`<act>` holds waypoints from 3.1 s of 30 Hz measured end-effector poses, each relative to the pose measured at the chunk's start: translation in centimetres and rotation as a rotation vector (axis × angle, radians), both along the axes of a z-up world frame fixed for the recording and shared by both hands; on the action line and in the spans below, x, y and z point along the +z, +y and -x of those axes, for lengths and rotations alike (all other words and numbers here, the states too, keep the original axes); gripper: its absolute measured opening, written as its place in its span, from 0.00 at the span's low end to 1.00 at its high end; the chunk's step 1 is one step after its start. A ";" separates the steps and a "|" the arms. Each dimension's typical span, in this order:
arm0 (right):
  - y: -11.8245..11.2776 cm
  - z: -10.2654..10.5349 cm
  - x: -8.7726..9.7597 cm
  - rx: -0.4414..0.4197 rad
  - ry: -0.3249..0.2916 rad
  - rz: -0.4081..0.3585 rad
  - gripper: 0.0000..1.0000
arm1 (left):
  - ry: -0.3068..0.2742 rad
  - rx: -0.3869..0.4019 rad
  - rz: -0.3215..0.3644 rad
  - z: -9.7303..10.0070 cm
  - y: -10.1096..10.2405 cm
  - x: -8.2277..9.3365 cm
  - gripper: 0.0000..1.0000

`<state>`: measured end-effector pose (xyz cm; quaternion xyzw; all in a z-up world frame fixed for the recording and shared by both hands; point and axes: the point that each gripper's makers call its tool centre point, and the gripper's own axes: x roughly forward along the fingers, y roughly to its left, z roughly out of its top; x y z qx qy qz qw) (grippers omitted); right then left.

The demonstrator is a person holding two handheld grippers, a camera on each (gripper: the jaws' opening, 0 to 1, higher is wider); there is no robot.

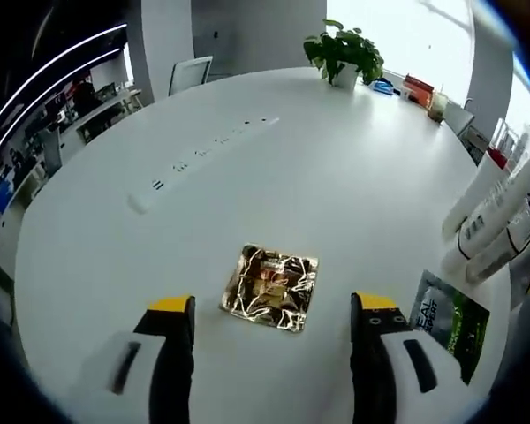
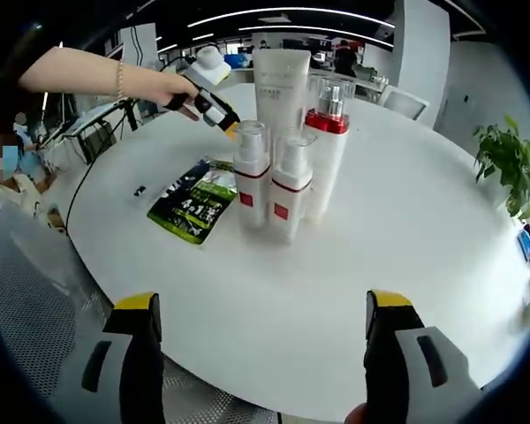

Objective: Arrange the skincare products in the storage area until every visible bottle or jar stands upright without overlapping.

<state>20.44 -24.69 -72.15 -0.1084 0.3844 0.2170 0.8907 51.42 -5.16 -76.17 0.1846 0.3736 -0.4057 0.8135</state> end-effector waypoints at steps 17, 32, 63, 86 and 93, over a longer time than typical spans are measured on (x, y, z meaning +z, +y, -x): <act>0.0 0.1 -0.1 0.000 0.012 0.005 0.96 | 0.012 -0.054 -0.036 -0.3 -0.8 -0.2 0.50; -0.1 0.0 -0.1 -0.003 0.006 0.009 0.95 | -0.012 -0.102 -0.055 -0.4 -0.6 -0.3 0.40; 0.2 -0.3 0.4 0.018 -0.026 0.009 0.95 | -0.055 -0.048 -0.027 2.8 1.5 4.8 0.37; 0.8 -0.4 1.2 0.043 -0.065 -0.016 0.91 | -0.092 0.013 -0.002 7.8 3.4 7.6 0.36; 0.9 -0.5 1.5 0.028 -0.067 -0.046 0.89 | -0.106 0.047 0.021 9.1 4.2 8.5 0.36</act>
